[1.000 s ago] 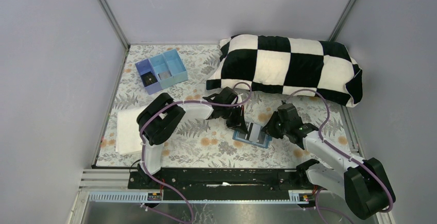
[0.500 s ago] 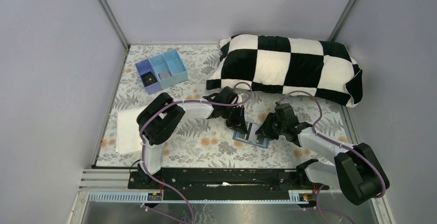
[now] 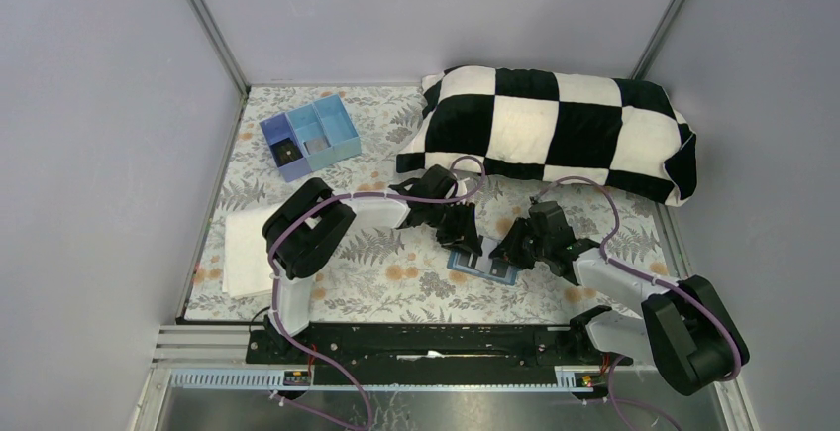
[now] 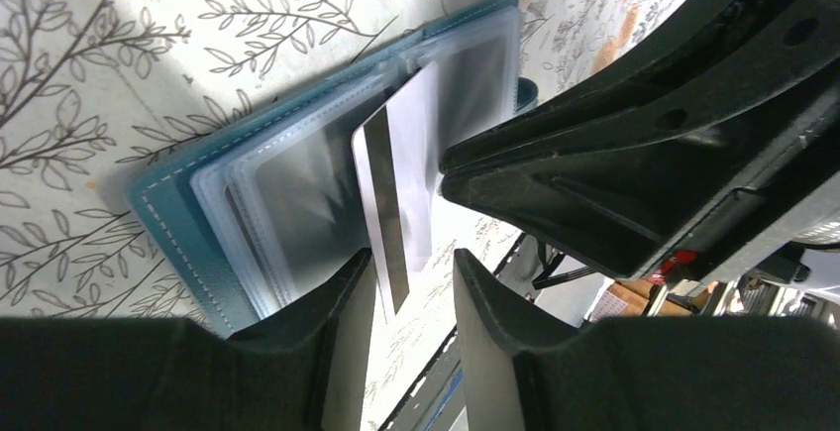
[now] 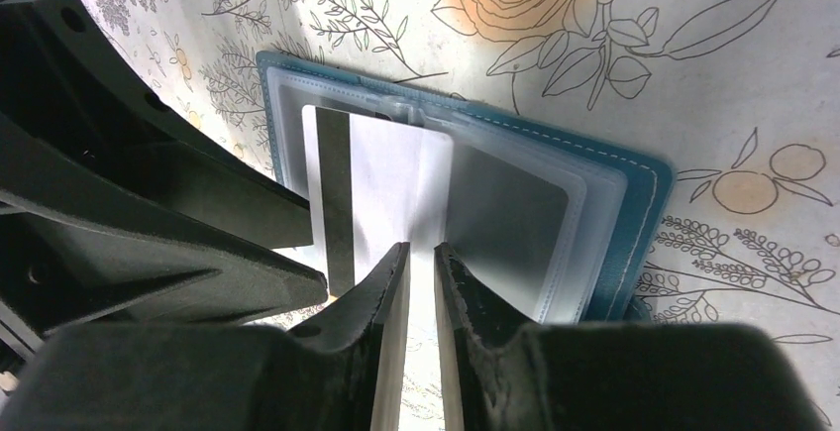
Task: Take the credit cards out of the card holder
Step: Remove the credit card from the card holder.
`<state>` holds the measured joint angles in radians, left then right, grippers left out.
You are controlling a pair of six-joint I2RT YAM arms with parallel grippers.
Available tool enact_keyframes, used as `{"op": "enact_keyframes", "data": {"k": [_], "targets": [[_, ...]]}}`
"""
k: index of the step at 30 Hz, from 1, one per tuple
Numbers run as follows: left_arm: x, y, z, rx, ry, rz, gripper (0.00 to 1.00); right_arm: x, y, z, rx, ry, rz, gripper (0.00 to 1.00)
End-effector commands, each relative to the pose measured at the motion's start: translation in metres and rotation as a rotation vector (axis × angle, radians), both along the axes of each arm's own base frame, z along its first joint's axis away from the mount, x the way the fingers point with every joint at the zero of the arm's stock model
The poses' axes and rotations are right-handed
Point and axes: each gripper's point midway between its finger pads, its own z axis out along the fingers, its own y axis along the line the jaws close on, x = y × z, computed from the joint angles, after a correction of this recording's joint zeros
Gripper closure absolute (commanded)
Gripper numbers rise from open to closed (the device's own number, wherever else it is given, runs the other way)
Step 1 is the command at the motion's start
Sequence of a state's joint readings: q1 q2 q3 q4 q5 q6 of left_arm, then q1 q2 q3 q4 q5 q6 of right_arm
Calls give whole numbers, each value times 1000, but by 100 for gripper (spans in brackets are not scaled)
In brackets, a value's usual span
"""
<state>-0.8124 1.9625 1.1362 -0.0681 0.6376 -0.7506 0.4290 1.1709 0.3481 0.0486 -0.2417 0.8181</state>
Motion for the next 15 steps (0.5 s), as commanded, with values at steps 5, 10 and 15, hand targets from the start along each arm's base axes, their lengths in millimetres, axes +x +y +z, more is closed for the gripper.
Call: {"op": "enact_keyframes", "data": {"k": [5, 10, 15], "targets": [[0, -14, 25, -139, -14, -32, 70, -22, -13, -21, -49, 91, -13, 77], [3, -13, 24, -119, -25, -28, 94, -16, -9, -17, -30, 63, -16, 78], [8, -2, 33, -43, -57, -11, 100, -15, -10, -7, -30, 46, -19, 72]]}}
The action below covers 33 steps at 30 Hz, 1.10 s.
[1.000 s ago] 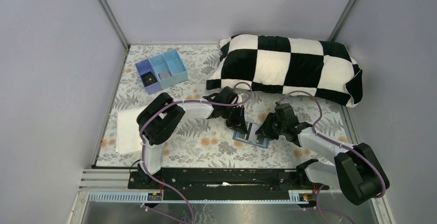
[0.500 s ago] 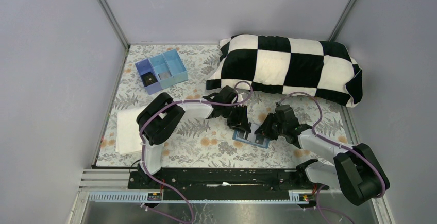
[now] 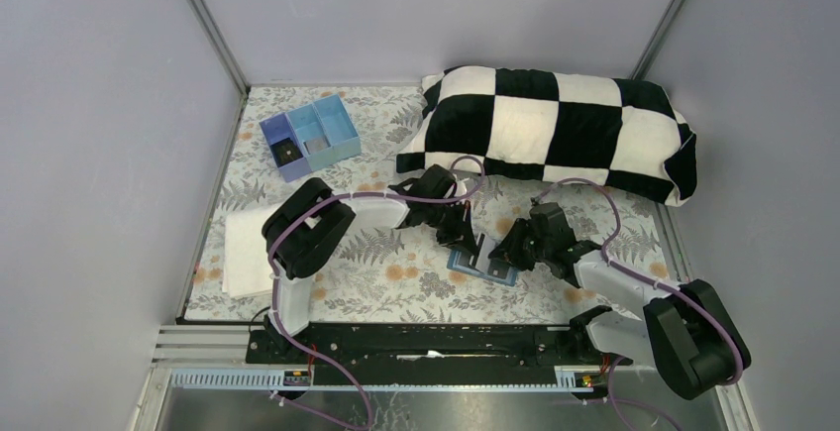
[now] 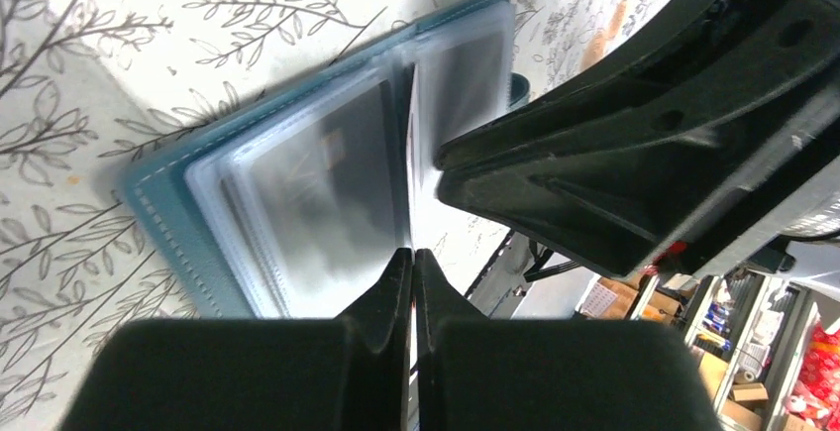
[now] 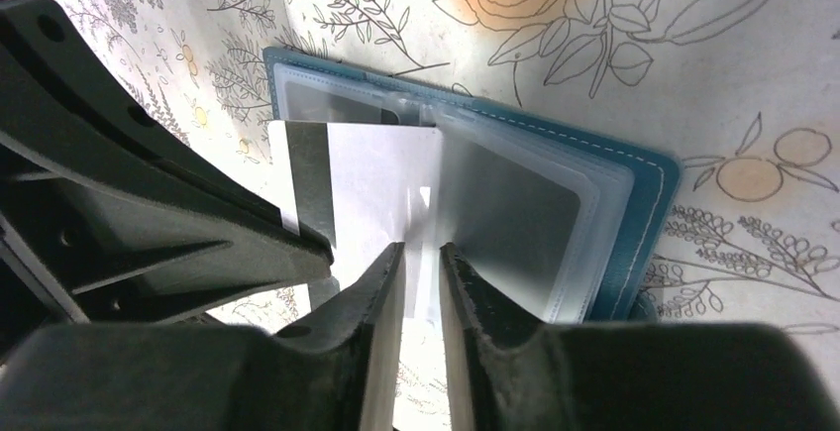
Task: Take the credit cards out of the card holder
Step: Remove the credit card from the card holder, then place the credit card in the storage box.
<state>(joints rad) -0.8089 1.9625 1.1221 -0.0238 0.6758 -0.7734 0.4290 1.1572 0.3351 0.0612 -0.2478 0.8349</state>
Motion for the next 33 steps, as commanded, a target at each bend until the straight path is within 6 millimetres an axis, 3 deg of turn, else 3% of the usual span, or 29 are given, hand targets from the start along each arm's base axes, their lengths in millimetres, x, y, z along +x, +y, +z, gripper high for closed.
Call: {"op": "enact_keyframes", "data": {"k": [1, 5, 11, 14, 21, 26, 30, 33], "targets": [[11, 5, 35, 11, -90, 5, 100, -12, -11, -4, -43, 36, -12, 68], [18, 35, 56, 111, -165, 56, 100, -3, -13, 21, -47, -36, -24, 50], [70, 102, 97, 283, -329, 248, 100, 14, -16, 67, -44, -151, -61, 45], [106, 149, 116, 426, -417, 408, 100, 20, -14, 78, -46, -174, -56, 42], [190, 283, 162, 907, -564, 849, 100, 29, -7, 102, -26, -217, -31, 37], [233, 333, 171, 1064, -595, 995, 100, 31, -6, 99, -35, -208, -22, 34], [262, 370, 164, 1158, -553, 1102, 100, 30, -4, 96, -30, -192, -14, 29], [283, 373, 153, 1172, -556, 1080, 100, 28, 0, 96, -15, -182, 5, 26]]}}
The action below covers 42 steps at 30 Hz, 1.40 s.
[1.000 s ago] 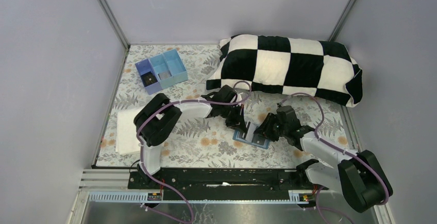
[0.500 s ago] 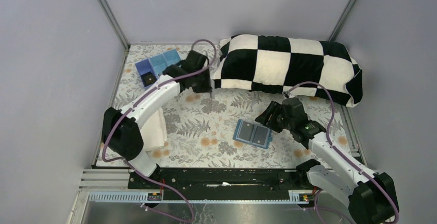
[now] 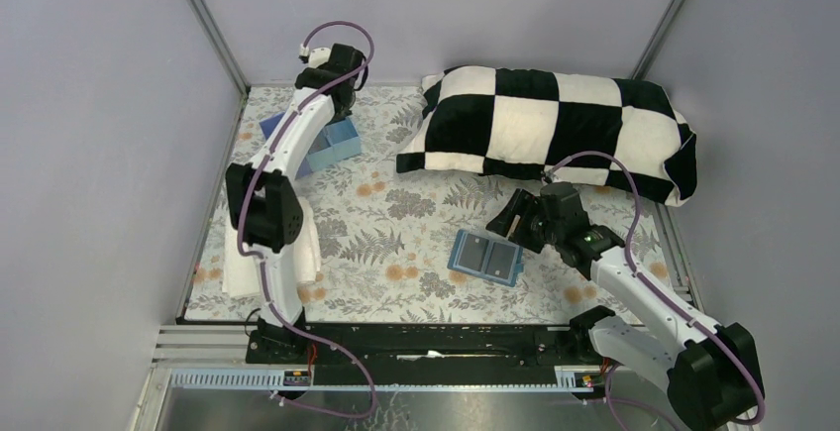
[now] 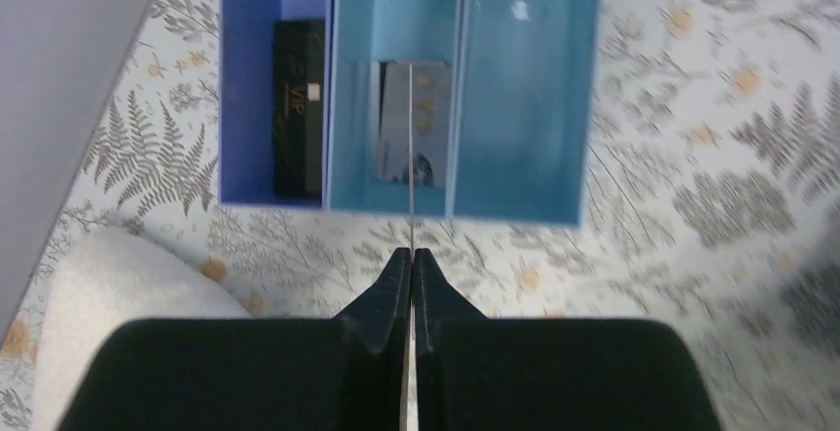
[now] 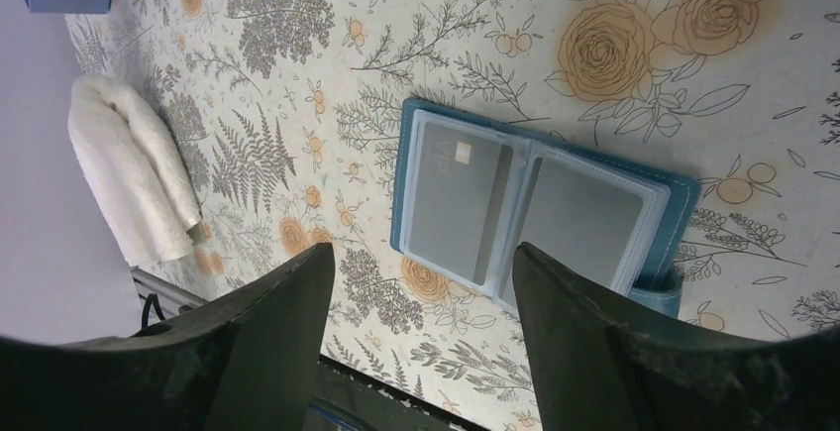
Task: Take the credit cards out of the card holder
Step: Place the credit card in the storage box.
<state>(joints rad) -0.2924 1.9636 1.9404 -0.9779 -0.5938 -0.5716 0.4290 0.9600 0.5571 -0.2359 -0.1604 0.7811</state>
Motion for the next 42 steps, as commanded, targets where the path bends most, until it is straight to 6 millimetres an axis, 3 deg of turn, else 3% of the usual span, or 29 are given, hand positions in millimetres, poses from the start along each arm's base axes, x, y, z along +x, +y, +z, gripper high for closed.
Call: {"op": "enact_keyframes", "data": {"k": [1, 7, 17, 25, 31, 35, 39, 42], "targets": [[24, 29, -2, 109, 1, 67, 100, 3, 6, 11, 17, -15, 32, 25], [34, 56, -29, 157, 33, 153, 100, 3, 1, 7, -4, -9, 5, 19], [52, 73, -68, 122, 77, 181, 100, 5, 2, -2, -14, 19, 10, 16], [55, 66, -89, 28, 73, 144, 100, 4, 0, -8, -26, 26, -1, 16], [57, 64, -80, 4, 37, 139, 81, 3, -1, -9, -26, 26, -3, 16], [58, 60, -66, -10, 3, 111, 80, 3, -1, -9, -27, 23, 2, 16], [56, 48, -28, -31, -99, 62, 79, 3, -2, -6, -33, 12, 3, 16], [49, 34, 11, -56, -182, -3, 72, 3, -3, -5, -38, 4, 5, 15]]}}
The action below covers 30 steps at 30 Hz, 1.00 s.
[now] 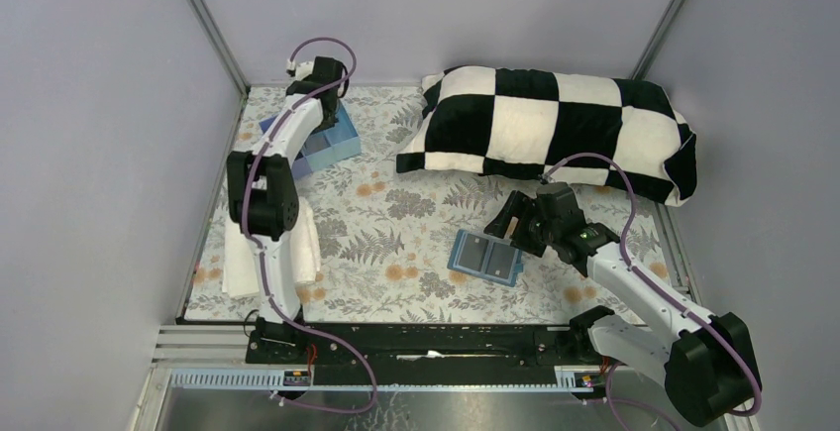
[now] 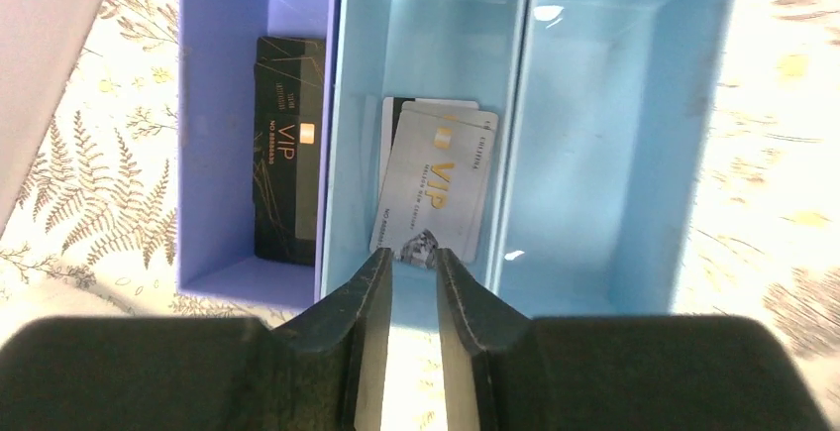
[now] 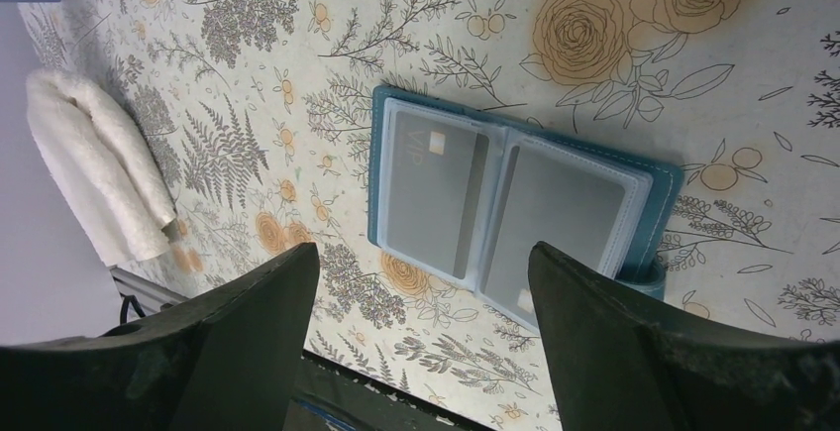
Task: Take the credit cards out of the card holder
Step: Place the credit card in the storage box, then reset both arms
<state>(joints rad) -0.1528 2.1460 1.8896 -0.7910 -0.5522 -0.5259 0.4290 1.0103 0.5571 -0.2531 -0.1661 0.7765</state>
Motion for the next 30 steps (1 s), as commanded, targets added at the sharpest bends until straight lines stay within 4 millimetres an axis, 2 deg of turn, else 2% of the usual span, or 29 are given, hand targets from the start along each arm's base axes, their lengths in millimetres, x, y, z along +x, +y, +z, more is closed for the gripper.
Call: {"op": "enact_keyframes", "data": {"k": [1, 4, 6, 8, 10, 12, 13, 14, 16, 20, 23, 26, 30], "targets": [[4, -29, 117, -67, -287, -126, 68, 9, -4, 11, -24, -64, -3, 15], [-16, -53, 155, -112, -341, -221, 64, 17, -22, 19, -140, -95, -24, 12], [-34, -69, 176, -146, -381, -299, 62, 27, -35, 33, -229, -141, -41, 10], [-56, -90, 187, -211, -423, -401, 62, 35, -48, 54, -312, -182, -53, 9], [-83, -113, 195, -305, -474, -513, 57, 46, -63, 85, -395, -236, -90, 8], [-112, -130, 194, -381, -513, -607, 51, 52, -78, 116, -461, -285, -137, 7], [-126, -135, 189, -407, -524, -643, 47, 55, -83, 130, -481, -313, -154, 1], [-141, -140, 186, -440, -537, -683, 41, 56, -87, 143, -498, -344, -163, 1], [-166, -143, 168, -474, -541, -730, 32, 57, -96, 162, -529, -404, -183, 0], [-205, -128, 127, -477, -471, -698, 24, 53, -120, 166, -608, -448, -262, 0], [-222, -125, 116, -495, -446, -695, 24, 45, -130, 165, -618, -441, -311, 0], [-229, -129, 127, -526, -476, -716, 23, 36, -135, 167, -588, -450, -348, 0], [-226, -126, 134, -516, -501, -699, 22, 29, -136, 173, -527, -504, -386, 0]]}}
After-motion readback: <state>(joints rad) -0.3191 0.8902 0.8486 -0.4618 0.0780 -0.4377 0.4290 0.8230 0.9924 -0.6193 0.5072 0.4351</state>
